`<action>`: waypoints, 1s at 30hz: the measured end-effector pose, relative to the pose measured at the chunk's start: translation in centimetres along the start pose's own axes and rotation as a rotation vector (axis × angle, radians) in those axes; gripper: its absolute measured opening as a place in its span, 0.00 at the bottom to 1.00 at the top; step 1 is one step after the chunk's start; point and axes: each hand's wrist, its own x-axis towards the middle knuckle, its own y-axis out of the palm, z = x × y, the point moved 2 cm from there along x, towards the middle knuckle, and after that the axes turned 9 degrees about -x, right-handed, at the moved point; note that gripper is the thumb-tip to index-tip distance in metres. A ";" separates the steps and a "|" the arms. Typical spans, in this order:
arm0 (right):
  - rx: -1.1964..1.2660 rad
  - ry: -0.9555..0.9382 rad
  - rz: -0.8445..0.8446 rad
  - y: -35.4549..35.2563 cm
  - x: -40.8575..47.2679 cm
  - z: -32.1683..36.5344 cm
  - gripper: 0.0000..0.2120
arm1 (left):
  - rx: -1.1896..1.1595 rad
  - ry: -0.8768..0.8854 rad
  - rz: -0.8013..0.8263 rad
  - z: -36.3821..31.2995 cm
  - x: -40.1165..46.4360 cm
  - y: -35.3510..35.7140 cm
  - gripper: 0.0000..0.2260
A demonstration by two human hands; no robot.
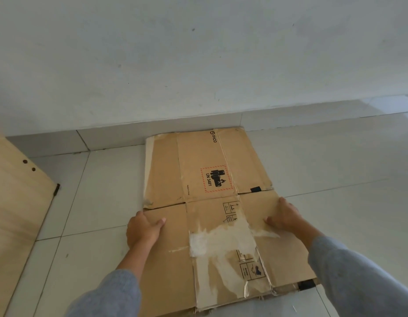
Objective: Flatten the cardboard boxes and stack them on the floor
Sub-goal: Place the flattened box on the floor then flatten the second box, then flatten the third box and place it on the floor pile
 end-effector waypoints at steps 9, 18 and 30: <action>0.010 -0.139 -0.152 -4.8 -2.4 2.0 0.30 | 0.191 0.063 0.001 -4.6 -1.7 -3.1 0.21; 0.007 -0.401 -0.342 -24.2 -16.0 14.3 0.20 | 0.272 0.427 -0.117 -22.2 -10.8 -22.7 0.12; 0.092 -0.610 -0.526 -46.7 -44.0 33.3 0.10 | 0.259 0.664 -0.285 -37.6 -21.5 -57.5 0.11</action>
